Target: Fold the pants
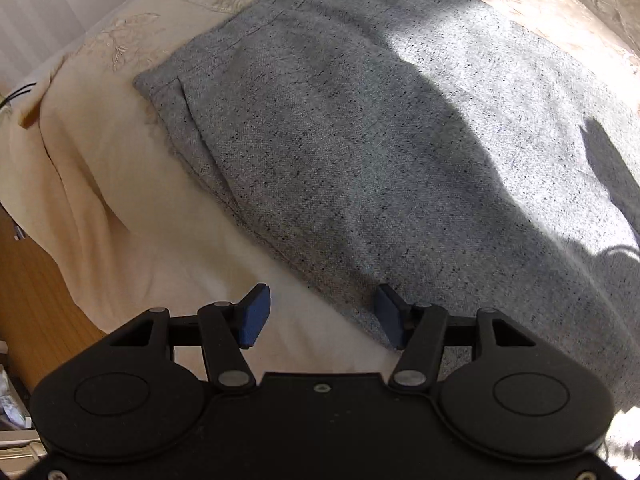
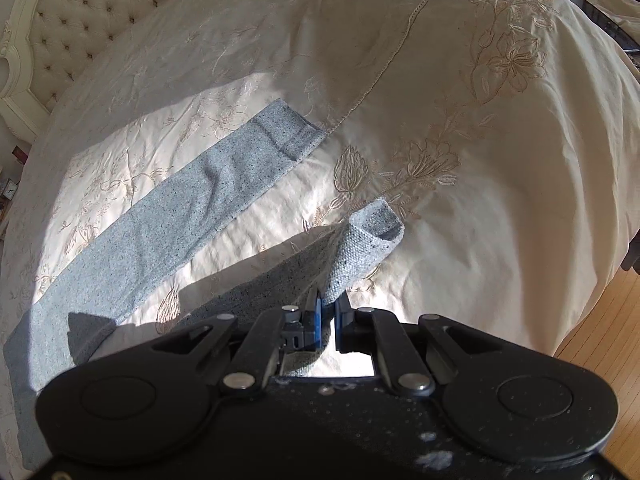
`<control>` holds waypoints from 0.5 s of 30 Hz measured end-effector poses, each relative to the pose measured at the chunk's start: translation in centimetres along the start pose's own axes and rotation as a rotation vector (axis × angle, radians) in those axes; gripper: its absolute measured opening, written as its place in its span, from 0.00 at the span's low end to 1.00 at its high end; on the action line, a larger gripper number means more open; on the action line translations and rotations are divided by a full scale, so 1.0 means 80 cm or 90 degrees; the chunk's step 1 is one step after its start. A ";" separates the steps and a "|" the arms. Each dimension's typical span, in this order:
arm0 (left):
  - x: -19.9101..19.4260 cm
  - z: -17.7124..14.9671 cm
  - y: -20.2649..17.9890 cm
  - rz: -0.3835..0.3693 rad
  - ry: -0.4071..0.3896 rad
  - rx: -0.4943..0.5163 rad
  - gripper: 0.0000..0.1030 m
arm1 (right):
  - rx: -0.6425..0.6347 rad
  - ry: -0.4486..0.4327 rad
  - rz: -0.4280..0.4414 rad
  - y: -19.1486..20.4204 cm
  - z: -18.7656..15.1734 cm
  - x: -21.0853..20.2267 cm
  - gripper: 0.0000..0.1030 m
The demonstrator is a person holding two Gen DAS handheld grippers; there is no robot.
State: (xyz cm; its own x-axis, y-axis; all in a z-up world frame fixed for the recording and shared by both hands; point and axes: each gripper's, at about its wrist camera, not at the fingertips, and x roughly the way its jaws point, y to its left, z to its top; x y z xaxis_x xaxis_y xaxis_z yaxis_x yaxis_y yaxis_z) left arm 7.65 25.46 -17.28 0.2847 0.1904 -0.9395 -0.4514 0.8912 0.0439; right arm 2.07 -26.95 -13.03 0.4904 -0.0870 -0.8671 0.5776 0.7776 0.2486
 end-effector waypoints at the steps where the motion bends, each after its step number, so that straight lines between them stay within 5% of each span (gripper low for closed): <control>1: 0.002 0.001 0.002 -0.007 0.001 -0.001 0.61 | -0.001 -0.003 -0.004 0.003 0.000 0.000 0.08; 10: 0.027 0.020 0.006 -0.054 0.025 0.002 0.60 | 0.009 -0.006 -0.023 0.021 -0.009 0.000 0.08; 12: 0.024 0.028 0.009 -0.057 0.023 -0.008 0.51 | 0.008 -0.006 -0.027 0.023 -0.011 0.000 0.08; 14: 0.014 0.035 0.010 -0.038 0.016 -0.019 0.20 | 0.011 -0.007 -0.029 0.024 -0.013 -0.002 0.08; 15: 0.005 0.040 0.011 -0.048 0.016 -0.031 0.17 | 0.014 -0.009 -0.030 0.024 -0.013 -0.005 0.08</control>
State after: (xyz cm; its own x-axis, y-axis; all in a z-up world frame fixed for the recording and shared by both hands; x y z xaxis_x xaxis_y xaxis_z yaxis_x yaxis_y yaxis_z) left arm 10.06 27.67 -16.49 0.2990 0.1128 -0.9476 -0.4704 0.8814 -0.0435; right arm 2.30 -24.79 -12.69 0.4715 -0.1321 -0.8719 0.6142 0.7587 0.2171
